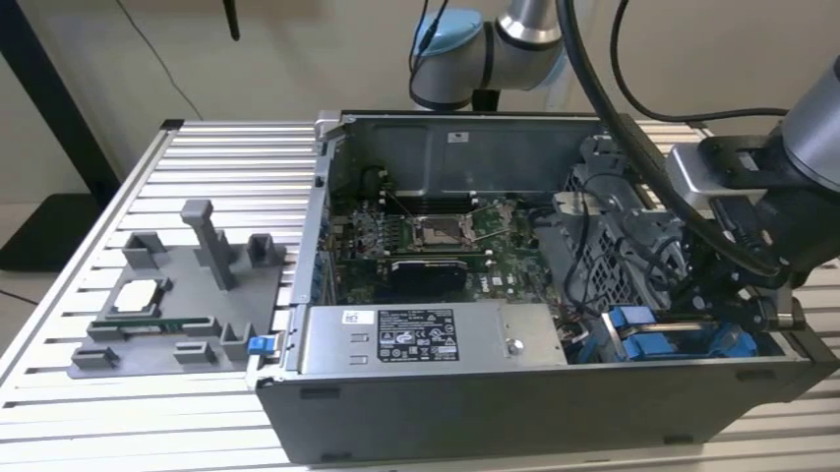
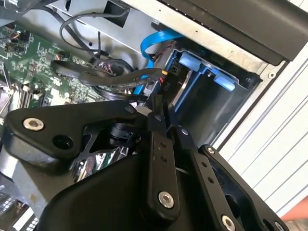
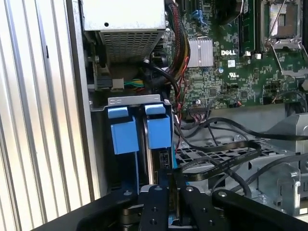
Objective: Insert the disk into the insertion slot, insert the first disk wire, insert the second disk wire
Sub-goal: 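Insert the second disk wire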
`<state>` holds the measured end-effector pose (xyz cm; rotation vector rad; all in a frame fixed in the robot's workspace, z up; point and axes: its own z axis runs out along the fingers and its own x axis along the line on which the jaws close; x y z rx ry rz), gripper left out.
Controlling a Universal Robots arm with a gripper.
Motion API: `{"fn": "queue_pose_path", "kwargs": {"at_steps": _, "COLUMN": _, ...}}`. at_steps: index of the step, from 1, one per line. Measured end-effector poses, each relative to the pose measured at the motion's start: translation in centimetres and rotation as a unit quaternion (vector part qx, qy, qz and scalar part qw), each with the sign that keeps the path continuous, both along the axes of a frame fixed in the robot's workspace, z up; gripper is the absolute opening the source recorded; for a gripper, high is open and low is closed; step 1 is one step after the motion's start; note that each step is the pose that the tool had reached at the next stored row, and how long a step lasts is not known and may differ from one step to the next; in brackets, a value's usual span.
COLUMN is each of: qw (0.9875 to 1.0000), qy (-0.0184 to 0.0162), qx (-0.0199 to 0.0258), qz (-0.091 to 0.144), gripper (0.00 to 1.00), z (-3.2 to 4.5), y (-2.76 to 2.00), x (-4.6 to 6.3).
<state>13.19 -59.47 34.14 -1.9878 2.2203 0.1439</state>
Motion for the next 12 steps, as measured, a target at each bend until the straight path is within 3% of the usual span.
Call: {"fn": "queue_pose_path", "kwargs": {"at_steps": 12, "qw": 1.0, "qy": 0.0, "qx": 0.0, "qz": -0.007, "gripper": 0.0, "z": -0.26, "y": 0.16, "x": 0.0}}
